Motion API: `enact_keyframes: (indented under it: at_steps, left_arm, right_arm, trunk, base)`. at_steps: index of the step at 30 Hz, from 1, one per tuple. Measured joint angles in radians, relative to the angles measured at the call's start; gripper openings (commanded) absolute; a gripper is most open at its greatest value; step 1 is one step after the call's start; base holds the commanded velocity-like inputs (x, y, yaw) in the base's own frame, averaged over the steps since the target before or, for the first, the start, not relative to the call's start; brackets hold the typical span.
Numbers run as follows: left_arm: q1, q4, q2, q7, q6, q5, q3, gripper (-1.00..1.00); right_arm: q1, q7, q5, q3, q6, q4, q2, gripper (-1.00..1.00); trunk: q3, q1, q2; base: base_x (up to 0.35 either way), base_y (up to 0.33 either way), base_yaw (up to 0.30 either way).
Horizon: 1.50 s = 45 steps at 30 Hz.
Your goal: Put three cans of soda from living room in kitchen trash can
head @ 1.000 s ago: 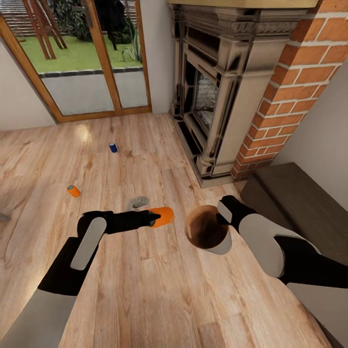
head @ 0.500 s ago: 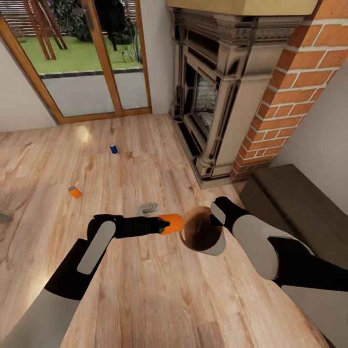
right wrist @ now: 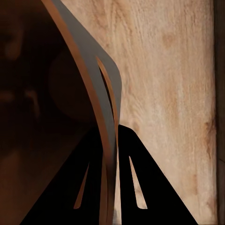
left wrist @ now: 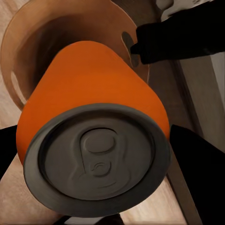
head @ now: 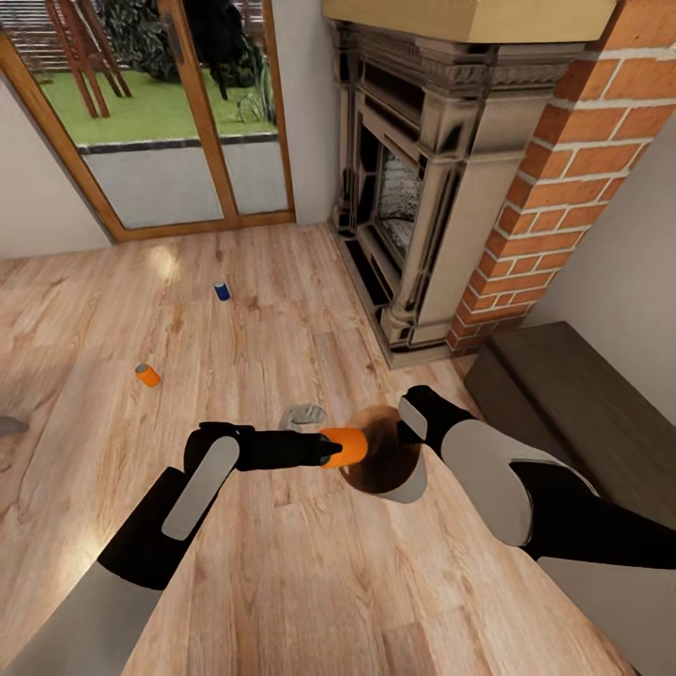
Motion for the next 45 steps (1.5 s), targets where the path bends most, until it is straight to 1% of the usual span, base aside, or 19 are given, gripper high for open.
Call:
enact_keyframes:
  at_steps: [3, 6, 12, 18, 21, 22, 25, 27, 36, 40, 45]
  left_arm:
    - [0.0, 0.001, 0.0, 0.001, 0.0, 0.0, -0.001, -1.0]
    - [0.0, 0.002, 0.0, 0.003, 0.0, -0.001, -0.002, -1.0]
    - [0.0, 0.024, -0.003, -0.003, 0.0, -0.003, -0.003, -1.0]
    - [0.0, 0.03, -0.01, -0.002, 0.0, -0.005, -0.004, -1.0]
    - [0.0, 0.04, -0.013, 0.001, 0.0, -0.005, -0.019, -1.0]
    - [0.0, 0.052, -0.014, 0.002, 0.0, -0.006, -0.037, -1.0]
    - [0.0, 0.079, -0.017, 0.003, 0.0, -0.008, -0.065, -1.0]
    - [0.0, 0.09, -0.018, 0.003, 0.0, -0.008, -0.075, -1.0]
    - [0.0, 0.108, -0.02, 0.005, 0.0, -0.009, -0.085, -1.0]
    - [0.0, 0.136, -0.021, 0.005, -0.023, -0.01, -0.086, -1.0]
    - [0.0, 0.155, -0.032, 0.004, -0.048, -0.008, -0.086, -1.0]
  right_arm:
    - [0.0, -0.001, 0.003, 0.005, 0.001, 0.007, 0.007, -1.0]
    - [0.0, 0.0, -0.002, 0.0, 0.0, 0.027, 0.008, -1.0]
    - [0.0, 0.0, 0.003, 0.007, 0.002, 0.06, 0.008, -1.0]
    - [0.0, 0.002, 0.001, 0.0, 0.0, 0.077, 0.008, -1.0]
    - [0.0, 0.002, 0.004, 0.005, 0.001, 0.079, 0.008, -1.0]
    - [0.0, 0.003, 0.005, 0.006, 0.001, 0.079, 0.008, -1.0]
    - [0.0, 0.006, 0.005, 0.007, 0.0, 0.08, 0.008, -1.0]
    - [0.0, 0.008, 0.004, 0.005, 0.0, 0.079, 0.008, -1.0]
    - [0.0, 0.017, 0.003, 0.006, 0.0, 0.077, 0.008, -1.0]
    - [0.0, 0.019, 0.005, 0.008, 0.0, 0.079, 0.008, -1.0]
    - [0.0, 0.019, 0.002, 0.01, 0.001, 0.088, 0.008, -1.0]
  trunk:
    - [0.009, -0.012, 0.021]
    - [0.019, -0.023, 0.042]
    - [0.019, -0.023, 0.042]
    - [0.019, -0.023, 0.042]
    - [0.019, -0.023, 0.042]
    - [0.019, -0.023, 0.042]
    - [0.019, -0.023, 0.042]
    - [0.019, -0.023, 0.042]
    - [0.019, -0.023, 0.042]
    - [0.019, -0.023, 0.042]
    - [0.019, -0.023, 0.042]
  base:
    - [0.0, 0.0, 0.0]
    - [0.0, 0.0, 0.0]
    - [0.0, 0.0, 0.0]
    - [0.0, 0.0, 0.0]
    - [0.0, 0.0, 0.0]
    - [0.0, 0.0, 0.0]
    - [0.0, 0.0, 0.0]
    - [0.0, 0.0, 0.0]
    - [0.0, 0.0, 0.0]
    - [0.0, 0.0, 0.0]
    - [0.0, 0.0, 0.0]
